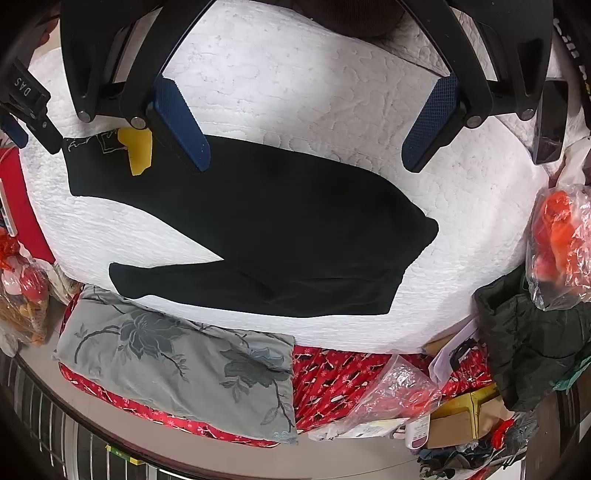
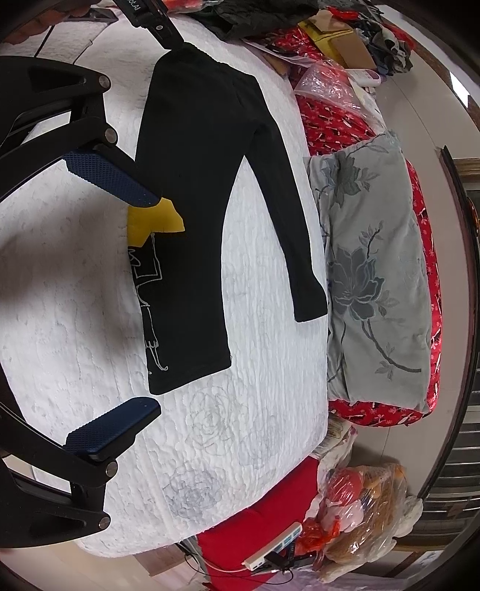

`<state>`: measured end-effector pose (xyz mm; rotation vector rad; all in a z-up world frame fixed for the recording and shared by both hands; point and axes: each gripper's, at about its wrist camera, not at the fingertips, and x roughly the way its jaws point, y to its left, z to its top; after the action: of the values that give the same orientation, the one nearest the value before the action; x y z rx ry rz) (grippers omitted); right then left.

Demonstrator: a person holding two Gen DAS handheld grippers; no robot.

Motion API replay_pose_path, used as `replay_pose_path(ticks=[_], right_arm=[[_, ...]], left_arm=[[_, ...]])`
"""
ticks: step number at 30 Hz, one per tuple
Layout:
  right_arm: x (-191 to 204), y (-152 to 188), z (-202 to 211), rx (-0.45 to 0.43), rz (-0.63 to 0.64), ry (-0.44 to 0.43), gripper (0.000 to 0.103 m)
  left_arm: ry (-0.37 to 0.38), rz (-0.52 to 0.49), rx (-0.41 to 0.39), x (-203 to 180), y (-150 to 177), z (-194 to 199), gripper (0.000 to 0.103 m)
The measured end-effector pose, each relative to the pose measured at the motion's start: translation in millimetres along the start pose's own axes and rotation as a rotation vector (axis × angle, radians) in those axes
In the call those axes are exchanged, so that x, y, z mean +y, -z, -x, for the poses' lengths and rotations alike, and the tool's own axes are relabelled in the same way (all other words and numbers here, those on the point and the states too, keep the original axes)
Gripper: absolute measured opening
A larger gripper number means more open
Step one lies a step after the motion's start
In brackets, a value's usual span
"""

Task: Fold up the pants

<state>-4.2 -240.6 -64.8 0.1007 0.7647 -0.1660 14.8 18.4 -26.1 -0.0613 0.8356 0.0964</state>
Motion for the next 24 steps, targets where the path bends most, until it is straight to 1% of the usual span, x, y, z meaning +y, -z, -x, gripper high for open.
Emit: replay_pose_path(ticks=[24], right_arm=[[-2.0,-1.5,-9.0,0.028,-0.006,0.001,0.103]], left_arm=[[0.005,-0.012,0.01,-6.6,-4.5,-3.3,0.103]])
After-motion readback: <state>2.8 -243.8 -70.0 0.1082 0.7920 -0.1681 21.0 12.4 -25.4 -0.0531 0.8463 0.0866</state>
